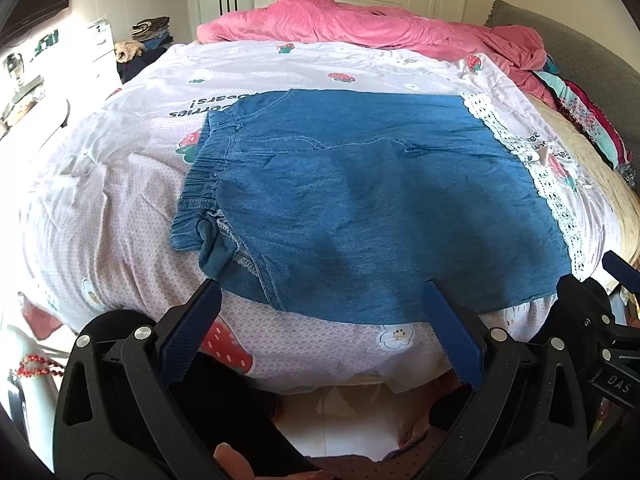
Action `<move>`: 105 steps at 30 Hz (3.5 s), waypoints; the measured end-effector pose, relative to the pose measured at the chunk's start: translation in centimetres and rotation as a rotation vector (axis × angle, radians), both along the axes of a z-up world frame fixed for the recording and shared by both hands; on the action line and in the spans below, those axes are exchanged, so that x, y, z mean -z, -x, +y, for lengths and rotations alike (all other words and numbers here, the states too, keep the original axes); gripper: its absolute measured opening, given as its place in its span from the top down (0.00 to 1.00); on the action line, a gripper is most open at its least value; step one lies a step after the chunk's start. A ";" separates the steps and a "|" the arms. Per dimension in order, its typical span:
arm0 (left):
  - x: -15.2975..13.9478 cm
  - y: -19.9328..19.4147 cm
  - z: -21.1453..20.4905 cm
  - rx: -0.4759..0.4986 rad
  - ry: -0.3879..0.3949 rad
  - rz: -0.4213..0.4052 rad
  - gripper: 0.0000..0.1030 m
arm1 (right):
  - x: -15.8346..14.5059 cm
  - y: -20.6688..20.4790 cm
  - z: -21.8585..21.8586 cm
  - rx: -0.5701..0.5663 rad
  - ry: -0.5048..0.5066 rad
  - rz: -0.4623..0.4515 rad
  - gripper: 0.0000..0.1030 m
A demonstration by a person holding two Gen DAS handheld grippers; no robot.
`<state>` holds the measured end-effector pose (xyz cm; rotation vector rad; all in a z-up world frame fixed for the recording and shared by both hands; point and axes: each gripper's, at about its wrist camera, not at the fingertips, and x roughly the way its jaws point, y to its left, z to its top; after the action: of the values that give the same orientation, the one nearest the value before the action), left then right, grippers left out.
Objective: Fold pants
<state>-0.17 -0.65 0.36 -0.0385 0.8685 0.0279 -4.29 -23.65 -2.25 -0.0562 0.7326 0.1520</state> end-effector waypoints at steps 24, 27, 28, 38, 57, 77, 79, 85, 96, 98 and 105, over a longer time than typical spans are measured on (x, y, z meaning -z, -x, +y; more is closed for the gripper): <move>-0.2 0.1 0.3 -0.003 0.006 -0.005 0.09 | -0.1 0.2 -0.1 0.005 -0.003 -0.002 0.04; -0.2 0.1 0.3 -0.003 0.005 -0.005 0.09 | -0.1 0.1 -0.1 0.005 -0.002 -0.003 0.04; -0.2 0.1 0.3 -0.003 0.005 -0.005 0.09 | -0.1 0.2 -0.1 0.005 -0.002 -0.002 0.04; -0.2 0.1 0.3 -0.002 0.007 -0.003 0.09 | -0.1 0.2 -0.1 0.005 -0.005 -0.003 0.04; 0.1 -1.3 0.6 -0.001 0.015 0.008 0.09 | 0.2 -1.0 0.2 0.008 -0.004 0.005 0.04; 0.1 -7.3 5.2 -0.076 0.081 0.025 0.09 | -0.4 -8.8 2.8 -0.107 -0.006 0.031 0.04; 0.0 -7.9 5.5 -0.078 0.089 0.026 0.09 | -0.6 -9.8 3.1 -0.114 -0.029 0.044 0.04; -0.5 -9.7 6.6 -0.080 0.107 0.031 0.09 | -1.6 -12.4 4.3 -0.134 -0.023 0.026 0.04; -2.3 -14.5 10.2 -0.142 0.110 0.016 0.09 | -2.8 -17.8 5.3 -0.163 -0.028 0.038 0.04; -2.3 -15.2 10.8 -0.151 0.099 0.016 0.09 | -2.9 -18.8 5.4 -0.166 -0.026 0.035 0.04; -1.4 -18.5 13.3 -0.175 0.055 0.045 0.09 | -2.9 -22.2 6.4 -0.269 -0.121 0.100 0.04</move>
<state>18.36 12.67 1.73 -0.1658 0.9086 0.1692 17.96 -17.23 0.65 -0.0322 0.8128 0.4585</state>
